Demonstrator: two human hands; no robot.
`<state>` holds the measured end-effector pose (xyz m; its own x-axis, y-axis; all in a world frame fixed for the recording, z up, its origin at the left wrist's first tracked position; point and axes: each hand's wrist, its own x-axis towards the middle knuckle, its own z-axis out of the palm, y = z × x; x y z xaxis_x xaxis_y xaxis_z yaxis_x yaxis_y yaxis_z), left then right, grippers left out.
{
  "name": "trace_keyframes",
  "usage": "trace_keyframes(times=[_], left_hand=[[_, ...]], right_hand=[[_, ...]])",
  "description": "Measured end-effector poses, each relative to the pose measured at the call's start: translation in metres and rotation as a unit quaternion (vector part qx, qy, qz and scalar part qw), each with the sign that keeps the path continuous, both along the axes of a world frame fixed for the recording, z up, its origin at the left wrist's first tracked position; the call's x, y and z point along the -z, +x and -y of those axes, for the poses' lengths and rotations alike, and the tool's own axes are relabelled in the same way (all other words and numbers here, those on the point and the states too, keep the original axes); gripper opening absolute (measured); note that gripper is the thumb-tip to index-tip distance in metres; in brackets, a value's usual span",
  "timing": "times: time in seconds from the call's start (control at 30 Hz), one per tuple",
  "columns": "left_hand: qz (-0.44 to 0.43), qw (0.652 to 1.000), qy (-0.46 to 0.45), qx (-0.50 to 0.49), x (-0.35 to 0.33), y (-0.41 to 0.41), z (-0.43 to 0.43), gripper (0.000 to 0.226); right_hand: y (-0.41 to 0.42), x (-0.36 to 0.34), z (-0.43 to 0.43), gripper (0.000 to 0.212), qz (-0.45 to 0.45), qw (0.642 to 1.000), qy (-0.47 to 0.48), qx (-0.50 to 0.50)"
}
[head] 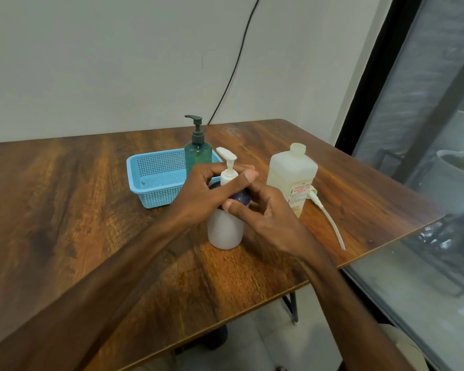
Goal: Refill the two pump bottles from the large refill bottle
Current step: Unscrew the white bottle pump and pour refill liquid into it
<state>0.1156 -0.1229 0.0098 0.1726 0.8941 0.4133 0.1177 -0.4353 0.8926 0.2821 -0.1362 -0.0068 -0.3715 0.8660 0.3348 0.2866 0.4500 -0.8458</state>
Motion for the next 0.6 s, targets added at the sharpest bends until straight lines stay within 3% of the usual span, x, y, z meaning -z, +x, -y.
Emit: trace_keyframes(times=[0.13, 0.27, 0.4, 0.47, 0.6], left_hand=[[0.077, 0.996, -0.027, 0.021, 0.003, -0.022, 0.005, 0.017], [0.009, 1.0, 0.006, -0.007, 0.001, -0.042, -0.003, 0.021], [0.066, 0.997, -0.021, -0.027, 0.011, -0.026, -0.007, 0.031], [0.048, 0.998, -0.025, -0.023, 0.013, -0.016, -0.008, 0.043], [0.025, 0.999, -0.019, 0.007, 0.008, -0.008, -0.003, 0.031]], right_hand=[[0.0, 0.002, -0.001, 0.055, -0.005, 1.0, -0.011, -0.005], [0.0, 0.003, -0.003, 0.062, 0.006, 1.0, -0.015, 0.002], [-0.001, 0.002, -0.002, 0.058, 0.008, 1.0, -0.012, 0.002], [-0.001, 0.003, -0.001, 0.057, 0.006, 1.0, -0.012, -0.002], [0.0, 0.003, 0.001, 0.068, -0.006, 1.0, -0.021, 0.003]])
